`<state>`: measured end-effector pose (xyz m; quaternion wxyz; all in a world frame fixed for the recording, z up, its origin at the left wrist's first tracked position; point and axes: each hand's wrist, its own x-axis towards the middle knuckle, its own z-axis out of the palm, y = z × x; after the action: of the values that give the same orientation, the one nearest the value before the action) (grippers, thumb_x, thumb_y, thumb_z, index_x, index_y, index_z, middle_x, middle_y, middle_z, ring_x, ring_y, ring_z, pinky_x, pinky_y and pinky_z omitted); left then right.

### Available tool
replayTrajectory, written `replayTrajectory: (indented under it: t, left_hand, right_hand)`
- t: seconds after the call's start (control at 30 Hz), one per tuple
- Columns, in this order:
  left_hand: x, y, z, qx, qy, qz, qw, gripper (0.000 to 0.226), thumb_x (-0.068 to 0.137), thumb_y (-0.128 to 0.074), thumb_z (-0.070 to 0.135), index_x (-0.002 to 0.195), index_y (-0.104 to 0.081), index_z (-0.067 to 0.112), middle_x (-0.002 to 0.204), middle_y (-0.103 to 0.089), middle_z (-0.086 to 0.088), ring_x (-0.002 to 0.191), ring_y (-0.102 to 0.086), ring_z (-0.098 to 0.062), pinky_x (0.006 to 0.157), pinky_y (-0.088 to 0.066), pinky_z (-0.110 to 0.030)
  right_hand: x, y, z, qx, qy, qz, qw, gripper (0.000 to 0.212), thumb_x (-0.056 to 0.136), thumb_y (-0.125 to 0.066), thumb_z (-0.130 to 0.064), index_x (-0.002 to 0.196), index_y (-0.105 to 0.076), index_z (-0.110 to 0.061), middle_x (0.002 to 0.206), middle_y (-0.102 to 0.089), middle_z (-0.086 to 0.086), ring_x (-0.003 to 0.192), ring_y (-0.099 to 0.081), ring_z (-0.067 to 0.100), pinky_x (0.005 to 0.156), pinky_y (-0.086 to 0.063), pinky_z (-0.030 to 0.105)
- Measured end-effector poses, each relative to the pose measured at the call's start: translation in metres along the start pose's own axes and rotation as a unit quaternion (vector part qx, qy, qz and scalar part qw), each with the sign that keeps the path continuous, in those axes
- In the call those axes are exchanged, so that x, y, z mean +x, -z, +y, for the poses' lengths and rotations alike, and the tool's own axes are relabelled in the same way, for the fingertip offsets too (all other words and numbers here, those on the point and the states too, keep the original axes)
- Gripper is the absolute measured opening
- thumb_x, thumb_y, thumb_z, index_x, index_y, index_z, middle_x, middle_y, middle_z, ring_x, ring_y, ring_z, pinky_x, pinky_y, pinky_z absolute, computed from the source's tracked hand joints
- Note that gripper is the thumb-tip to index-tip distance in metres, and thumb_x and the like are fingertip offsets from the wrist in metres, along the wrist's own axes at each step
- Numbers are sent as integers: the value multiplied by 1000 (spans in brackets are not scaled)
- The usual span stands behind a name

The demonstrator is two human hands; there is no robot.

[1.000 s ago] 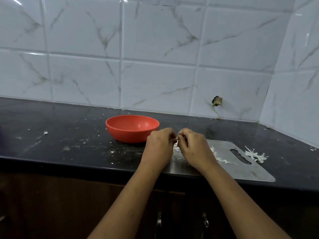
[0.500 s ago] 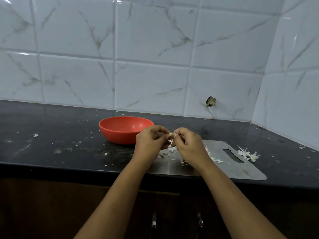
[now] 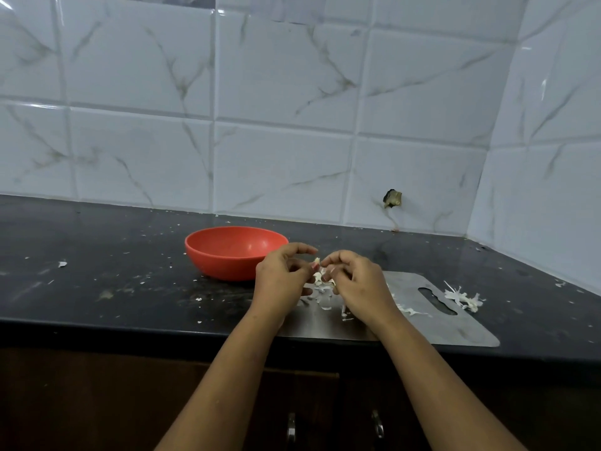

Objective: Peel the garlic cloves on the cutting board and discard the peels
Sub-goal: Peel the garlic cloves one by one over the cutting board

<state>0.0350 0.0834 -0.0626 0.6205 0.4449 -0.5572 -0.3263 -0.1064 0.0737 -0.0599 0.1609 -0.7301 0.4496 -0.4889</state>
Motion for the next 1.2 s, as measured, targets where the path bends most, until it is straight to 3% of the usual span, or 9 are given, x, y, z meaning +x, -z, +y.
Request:
replayTrajectory:
  t: [0.17,0.27,0.37,0.57,0.73,0.9,0.97,1.07,1.2]
  left_hand:
    - [0,-1,-2,33,-22,10,999,7,86,-67,5,89,-72,9,79,-73,-7,73,-71,-15,59,-56,-24]
    - [-2,-1,1,41,-30,3,999,8,87,-66,3,88,-71,9,78,-73,-6,73,-71,-14,60,-58,-24]
    - [-2,-2,0,53,-33,11,998,9,87,-65,3,88,-71,10,76,-72,-4,71,-71,-12,62,-58,-25]
    - [-2,-2,0,94,-46,-6,994,12,88,-61,4,89,-71,12,77,-73,-3,72,-71,-12,66,-60,-31]
    - [-2,-3,0,108,-54,9,993,5,88,-65,11,86,-69,13,76,-72,-2,72,-71,-19,60,-60,-39]
    - [1,-3,-4,203,-95,28,974,12,86,-67,21,74,-65,24,69,-69,6,67,-65,-16,68,-56,-40]
    - [2,-2,-4,178,-77,14,981,12,87,-66,19,76,-65,20,71,-69,1,72,-66,-21,69,-57,-41]
    - [1,0,2,45,14,-33,998,13,91,-63,12,78,-63,8,80,-71,-12,83,-69,-25,66,-59,-36]
    - [3,5,5,-37,89,-89,991,17,93,-59,11,77,-59,5,70,-70,-6,72,-67,-19,67,-52,-37]
  right_hand:
    - [1,-1,2,-17,36,-12,999,10,92,-63,-17,93,-73,-18,80,-73,-6,75,-67,1,67,-51,16]
    - [2,-2,3,-61,53,13,997,10,90,-65,-17,88,-74,-20,75,-71,-9,71,-65,1,63,-48,16]
    - [1,-2,1,-39,40,0,998,7,88,-68,-18,87,-74,-21,73,-70,-11,67,-64,-3,61,-46,11]
    - [-1,-2,4,-97,50,3,994,11,91,-64,-15,96,-72,-19,83,-72,-7,75,-67,5,73,-56,32]
    - [-2,-4,0,-114,86,-6,990,17,93,-58,-12,97,-73,-20,85,-72,-4,79,-67,8,74,-56,34]
    - [-1,-3,0,-112,91,-6,990,16,91,-59,-9,93,-73,-17,81,-71,-2,75,-66,10,71,-55,34]
    - [-2,-3,0,-117,104,-1,988,14,91,-59,-9,88,-72,-15,76,-69,-2,70,-63,10,65,-53,33]
    - [-3,-3,-1,-136,126,4,983,14,90,-59,-7,82,-70,-12,71,-65,-2,64,-58,10,59,-49,30]
    - [-5,-4,-2,-163,151,-2,975,15,90,-58,-6,81,-68,-10,75,-66,1,69,-58,12,63,-50,30]
